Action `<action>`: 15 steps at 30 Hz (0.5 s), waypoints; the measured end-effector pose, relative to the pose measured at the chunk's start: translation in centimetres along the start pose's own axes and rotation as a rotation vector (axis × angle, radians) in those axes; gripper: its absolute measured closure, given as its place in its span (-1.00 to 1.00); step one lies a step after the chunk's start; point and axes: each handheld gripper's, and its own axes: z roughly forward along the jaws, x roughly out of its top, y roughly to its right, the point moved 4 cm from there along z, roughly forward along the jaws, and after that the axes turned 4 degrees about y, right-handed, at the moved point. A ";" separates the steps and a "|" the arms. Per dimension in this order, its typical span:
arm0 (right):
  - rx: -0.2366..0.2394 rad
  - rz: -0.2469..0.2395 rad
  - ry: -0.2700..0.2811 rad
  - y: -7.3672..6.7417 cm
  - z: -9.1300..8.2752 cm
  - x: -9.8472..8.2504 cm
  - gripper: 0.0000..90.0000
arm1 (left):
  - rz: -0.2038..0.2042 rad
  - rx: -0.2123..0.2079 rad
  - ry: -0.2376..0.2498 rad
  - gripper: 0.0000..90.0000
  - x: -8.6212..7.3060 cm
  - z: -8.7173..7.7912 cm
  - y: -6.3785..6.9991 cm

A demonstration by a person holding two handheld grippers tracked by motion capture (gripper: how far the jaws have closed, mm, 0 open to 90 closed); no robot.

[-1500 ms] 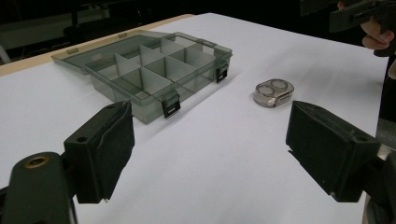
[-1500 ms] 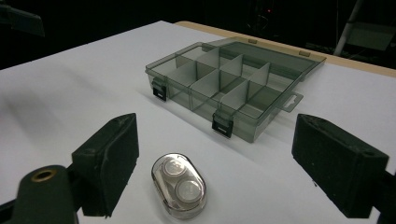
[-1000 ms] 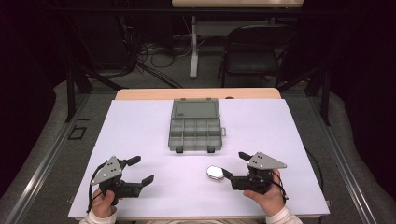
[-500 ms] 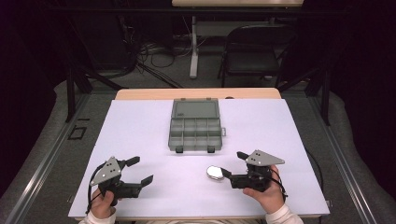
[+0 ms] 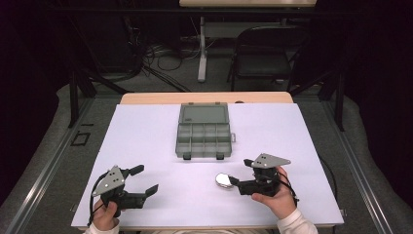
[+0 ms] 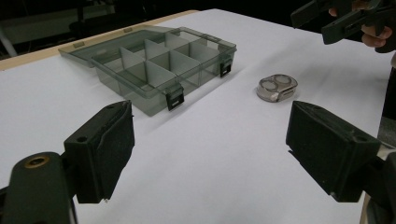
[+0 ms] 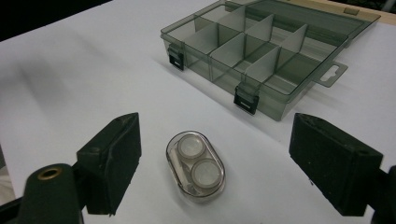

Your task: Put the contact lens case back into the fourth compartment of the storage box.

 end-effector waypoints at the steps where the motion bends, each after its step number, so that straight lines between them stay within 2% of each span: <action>1: -0.001 0.001 -0.005 0.0 0.1 0.1 -0.63 | -0.005 0.000 0.006 -0.65 0.0 0.0 0.0; 15: 0.010 -0.050 -0.122 -0.2 0.6 0.4 -0.59 | 0.004 0.001 -0.004 -0.65 0.0 0.1 0.1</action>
